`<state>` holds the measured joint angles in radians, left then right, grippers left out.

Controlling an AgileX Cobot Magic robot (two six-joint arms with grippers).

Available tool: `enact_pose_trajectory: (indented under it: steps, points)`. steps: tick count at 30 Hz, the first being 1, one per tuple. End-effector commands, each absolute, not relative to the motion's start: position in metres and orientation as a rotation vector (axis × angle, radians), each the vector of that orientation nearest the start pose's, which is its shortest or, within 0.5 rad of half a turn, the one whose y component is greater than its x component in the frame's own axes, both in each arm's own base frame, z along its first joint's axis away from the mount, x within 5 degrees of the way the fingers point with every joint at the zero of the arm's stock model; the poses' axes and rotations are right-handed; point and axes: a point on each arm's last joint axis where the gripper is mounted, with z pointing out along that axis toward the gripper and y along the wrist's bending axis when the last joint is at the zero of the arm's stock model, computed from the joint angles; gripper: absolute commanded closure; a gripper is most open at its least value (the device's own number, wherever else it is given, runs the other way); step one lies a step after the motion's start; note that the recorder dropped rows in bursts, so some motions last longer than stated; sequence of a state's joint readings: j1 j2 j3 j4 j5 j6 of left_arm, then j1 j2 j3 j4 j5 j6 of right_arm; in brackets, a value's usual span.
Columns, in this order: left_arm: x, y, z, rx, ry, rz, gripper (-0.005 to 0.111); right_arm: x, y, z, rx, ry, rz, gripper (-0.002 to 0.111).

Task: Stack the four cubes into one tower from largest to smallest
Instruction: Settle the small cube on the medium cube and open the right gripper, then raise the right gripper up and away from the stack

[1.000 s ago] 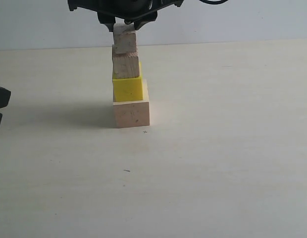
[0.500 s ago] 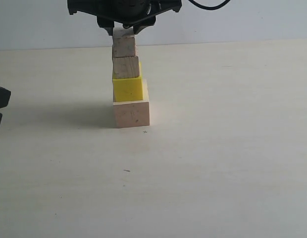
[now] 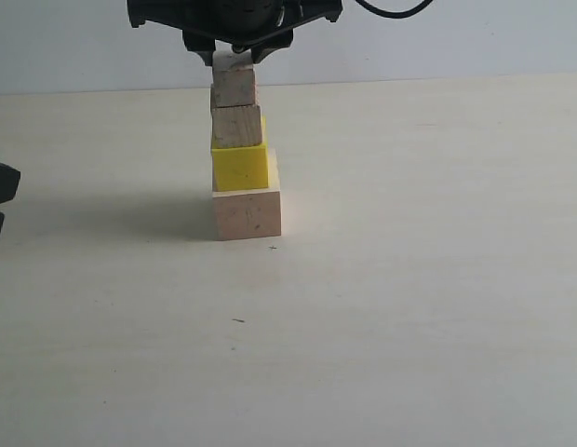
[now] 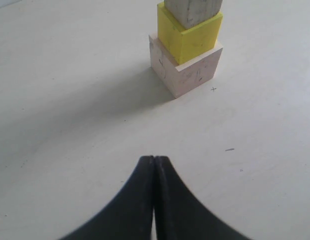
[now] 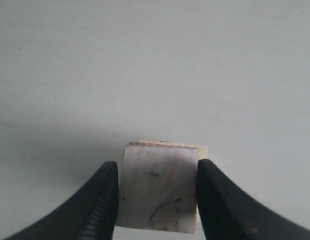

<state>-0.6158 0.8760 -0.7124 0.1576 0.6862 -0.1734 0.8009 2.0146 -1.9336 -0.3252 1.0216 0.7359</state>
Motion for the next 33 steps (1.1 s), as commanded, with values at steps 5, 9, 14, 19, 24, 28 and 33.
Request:
enact_pose_trajectory:
  steps: [5, 9, 14, 19, 24, 28, 33]
  points:
    - [0.14, -0.089, 0.306, 0.602, 2.244, -0.228, 0.106, 0.335, 0.311, 0.316, -0.196, 2.49, 0.23, 0.052]
    - [0.14, -0.089, 0.306, 0.602, 2.244, -0.228, 0.106, 0.335, 0.312, 0.316, -0.199, 2.487, 0.244, 0.049]
    - [0.14, -0.089, 0.306, 0.602, 2.244, -0.228, 0.106, 0.334, 0.312, 0.316, -0.198, 2.49, 0.244, 0.049]
    - [0.14, -0.089, 0.306, 0.602, 2.244, -0.228, 0.106, 0.334, 0.311, 0.315, -0.196, 2.499, 0.235, 0.049]
    - [0.14, -0.089, 0.306, 0.602, 2.244, -0.228, 0.106, 0.333, 0.31, 0.315, -0.193, 2.511, 0.223, 0.049]
    - [0.14, -0.089, 0.306, 0.602, 2.244, -0.228, 0.106, 0.332, 0.308, 0.325, -0.2, 2.475, 0.25, 0.049]
    - [0.14, -0.089, 0.306, 0.602, 2.244, -0.228, 0.106, 0.326, 0.303, 0.347, -0.197, 2.413, 0.305, 0.049]
